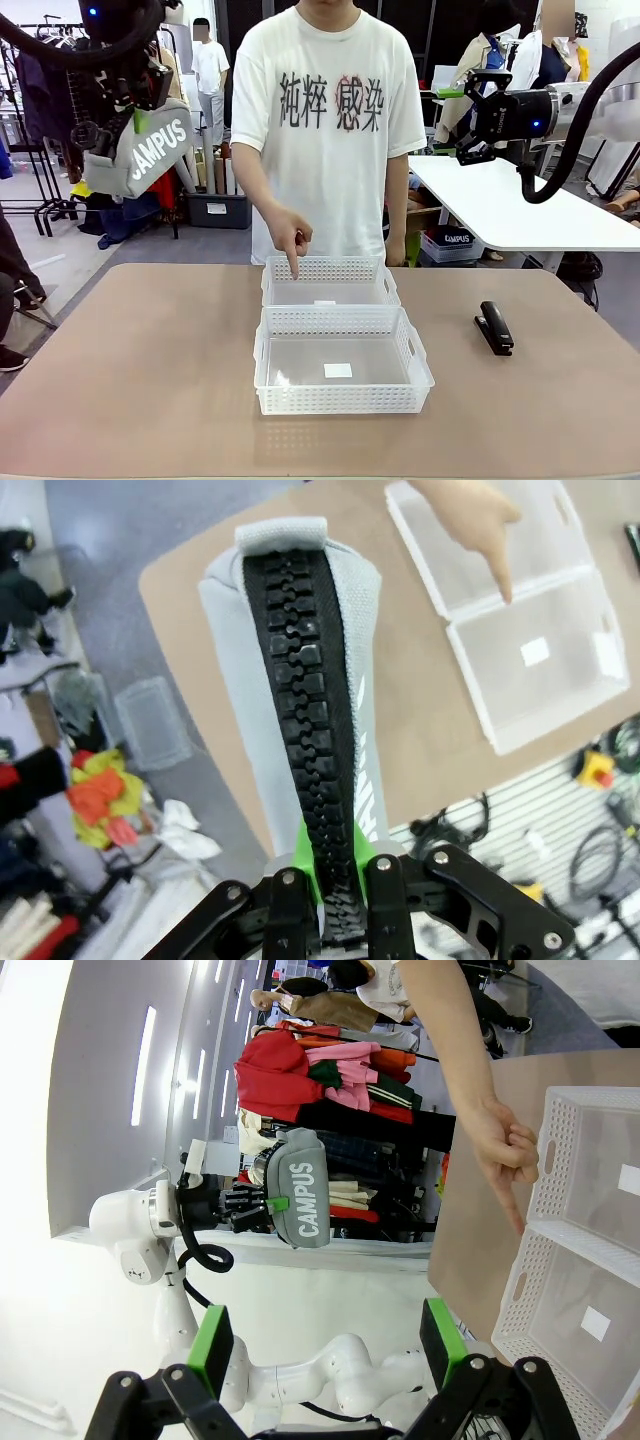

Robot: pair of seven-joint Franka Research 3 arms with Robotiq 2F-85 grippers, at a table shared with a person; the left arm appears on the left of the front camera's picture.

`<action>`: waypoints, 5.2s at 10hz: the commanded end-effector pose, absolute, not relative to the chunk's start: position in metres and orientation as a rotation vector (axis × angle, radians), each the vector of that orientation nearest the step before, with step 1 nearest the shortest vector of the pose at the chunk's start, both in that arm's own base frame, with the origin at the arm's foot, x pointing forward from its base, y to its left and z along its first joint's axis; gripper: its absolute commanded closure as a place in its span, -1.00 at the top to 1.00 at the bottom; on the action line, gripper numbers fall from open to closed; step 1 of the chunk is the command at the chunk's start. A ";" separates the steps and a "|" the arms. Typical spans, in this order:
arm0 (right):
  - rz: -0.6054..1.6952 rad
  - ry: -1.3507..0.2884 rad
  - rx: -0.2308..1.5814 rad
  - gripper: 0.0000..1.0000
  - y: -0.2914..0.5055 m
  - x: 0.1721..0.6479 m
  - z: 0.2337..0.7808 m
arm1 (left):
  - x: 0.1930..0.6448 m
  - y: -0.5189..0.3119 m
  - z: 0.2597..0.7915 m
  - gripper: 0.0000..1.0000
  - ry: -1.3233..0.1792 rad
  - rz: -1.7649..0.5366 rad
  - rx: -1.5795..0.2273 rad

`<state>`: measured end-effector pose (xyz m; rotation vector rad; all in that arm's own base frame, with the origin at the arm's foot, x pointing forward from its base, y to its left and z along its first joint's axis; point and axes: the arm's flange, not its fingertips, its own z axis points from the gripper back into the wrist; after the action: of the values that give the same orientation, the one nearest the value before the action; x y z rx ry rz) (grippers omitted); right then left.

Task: Distribute items into two baskets.
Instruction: Move the picked Pencil pouch towards the Organizing basket indicated by the person, stopping as directed, then place the picked Pencil pouch into the Organizing basket as instructed by the person.

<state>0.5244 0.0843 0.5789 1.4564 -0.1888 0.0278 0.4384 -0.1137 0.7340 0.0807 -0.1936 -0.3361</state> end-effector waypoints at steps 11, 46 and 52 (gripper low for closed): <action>0.030 -0.191 1.457 1.00 0.084 0.524 0.581 | 0.455 -0.246 0.743 -1.00 -0.148 -1.326 0.286; 0.030 -0.191 1.457 1.00 0.084 0.524 0.581 | 0.473 -0.321 0.661 -1.00 -0.055 -1.511 0.111; 0.030 -0.191 1.457 1.00 0.084 0.524 0.581 | 0.473 -0.321 0.661 -1.00 -0.055 -1.511 0.111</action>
<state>0.5244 0.0843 0.5788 1.4563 -0.1887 0.0279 0.4742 -0.3205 0.6584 0.1078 -0.0464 -1.5096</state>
